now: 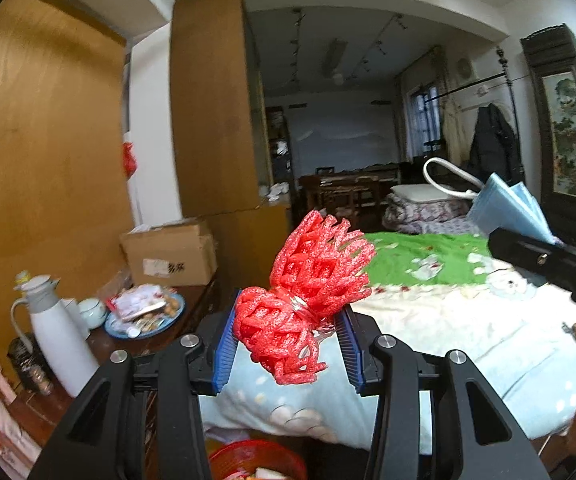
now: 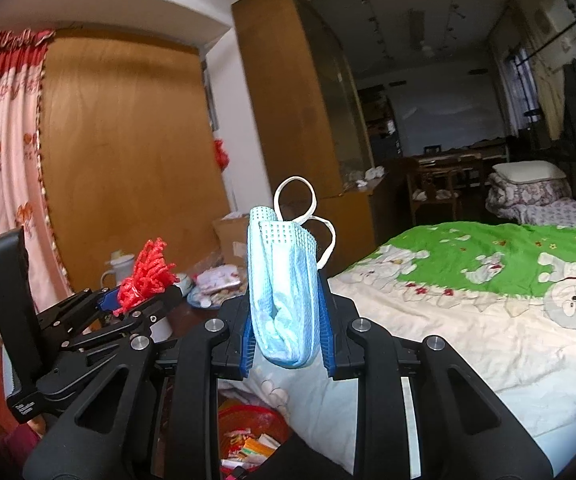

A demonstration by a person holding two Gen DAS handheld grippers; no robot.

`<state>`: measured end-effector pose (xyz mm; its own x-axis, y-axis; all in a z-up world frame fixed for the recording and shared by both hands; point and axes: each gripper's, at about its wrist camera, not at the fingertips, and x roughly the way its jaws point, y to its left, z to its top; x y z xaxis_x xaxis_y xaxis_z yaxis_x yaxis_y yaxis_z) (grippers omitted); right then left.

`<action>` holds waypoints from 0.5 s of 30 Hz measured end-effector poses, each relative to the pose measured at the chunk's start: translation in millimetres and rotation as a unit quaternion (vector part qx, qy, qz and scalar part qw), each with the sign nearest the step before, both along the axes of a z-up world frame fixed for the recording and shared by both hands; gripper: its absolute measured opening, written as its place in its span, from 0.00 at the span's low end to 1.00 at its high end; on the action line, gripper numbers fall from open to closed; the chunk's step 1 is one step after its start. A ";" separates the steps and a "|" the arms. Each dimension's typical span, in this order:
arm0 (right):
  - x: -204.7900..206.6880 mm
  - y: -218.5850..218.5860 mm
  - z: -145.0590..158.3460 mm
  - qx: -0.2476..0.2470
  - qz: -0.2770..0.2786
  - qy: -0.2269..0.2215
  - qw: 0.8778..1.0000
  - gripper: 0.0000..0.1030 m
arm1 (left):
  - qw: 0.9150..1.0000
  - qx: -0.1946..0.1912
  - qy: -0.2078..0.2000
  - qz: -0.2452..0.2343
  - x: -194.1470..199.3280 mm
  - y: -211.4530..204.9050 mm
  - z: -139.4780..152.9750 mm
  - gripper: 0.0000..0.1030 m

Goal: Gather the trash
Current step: 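Carry the red net and blue mask over to the red basket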

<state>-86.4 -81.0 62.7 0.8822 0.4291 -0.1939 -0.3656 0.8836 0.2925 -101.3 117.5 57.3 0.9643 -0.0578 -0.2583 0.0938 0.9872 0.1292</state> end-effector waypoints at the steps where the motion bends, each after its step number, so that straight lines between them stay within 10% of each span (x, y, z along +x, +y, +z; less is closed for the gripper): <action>1: 1.6 4.9 -0.9 -0.004 0.005 0.003 1.000 0.26 | 1.000 -0.002 0.005 0.006 3.3 6.4 -3.7 0.43; 15: 56.8 80.8 -52.9 -0.059 0.063 0.097 0.992 0.26 | 0.983 -0.055 0.166 0.052 76.7 104.1 -100.0 0.43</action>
<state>-29.6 -0.2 9.9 0.7643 0.4973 -0.4105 -0.4211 0.8670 0.2663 -24.6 221.6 -42.7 0.8303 -0.0092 -0.5573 0.0109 0.9999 -0.0003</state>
